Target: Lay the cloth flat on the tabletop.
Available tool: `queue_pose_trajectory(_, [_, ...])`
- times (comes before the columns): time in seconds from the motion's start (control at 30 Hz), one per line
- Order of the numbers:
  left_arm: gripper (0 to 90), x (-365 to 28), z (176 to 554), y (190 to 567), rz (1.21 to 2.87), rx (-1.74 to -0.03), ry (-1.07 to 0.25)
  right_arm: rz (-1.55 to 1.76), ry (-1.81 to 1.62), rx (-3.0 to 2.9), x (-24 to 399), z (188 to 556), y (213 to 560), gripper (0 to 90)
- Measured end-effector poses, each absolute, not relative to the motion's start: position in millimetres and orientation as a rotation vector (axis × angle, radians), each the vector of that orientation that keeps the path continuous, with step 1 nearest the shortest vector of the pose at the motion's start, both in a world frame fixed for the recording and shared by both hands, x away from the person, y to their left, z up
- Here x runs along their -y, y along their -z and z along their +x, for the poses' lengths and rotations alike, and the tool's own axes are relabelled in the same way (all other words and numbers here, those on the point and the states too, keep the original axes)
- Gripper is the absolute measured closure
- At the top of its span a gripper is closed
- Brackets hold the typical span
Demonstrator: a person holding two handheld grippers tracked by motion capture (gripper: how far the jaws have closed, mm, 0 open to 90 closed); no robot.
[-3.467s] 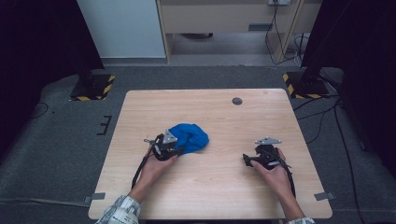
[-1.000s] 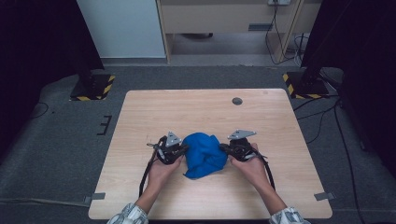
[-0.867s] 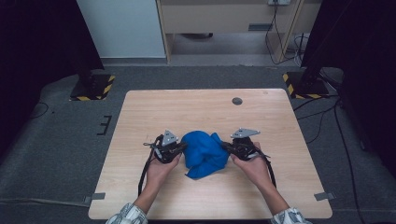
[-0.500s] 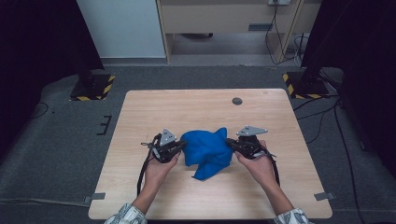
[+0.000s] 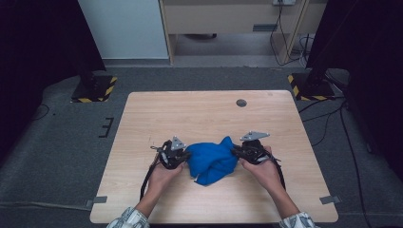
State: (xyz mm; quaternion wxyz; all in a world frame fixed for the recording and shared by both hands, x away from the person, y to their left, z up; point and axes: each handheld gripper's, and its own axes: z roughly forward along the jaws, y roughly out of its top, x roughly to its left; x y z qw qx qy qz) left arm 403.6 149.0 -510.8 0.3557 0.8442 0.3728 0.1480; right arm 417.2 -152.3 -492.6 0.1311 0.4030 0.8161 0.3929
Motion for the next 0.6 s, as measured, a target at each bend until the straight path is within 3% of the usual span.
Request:
queue_pose_trajectory(0.33, [81.0,-145.2,404.6,520.0,2.224,-0.965,-0.379,1.203,-1.146,-2.256,154.2,433.1,490.0,54.9])
queue_pose_trajectory(0.6, [77.6,-145.1,404.8,522.3,2.212,-0.969,-0.400,1.176,-1.088,-2.284,143.4,443.4,499.9,36.0])
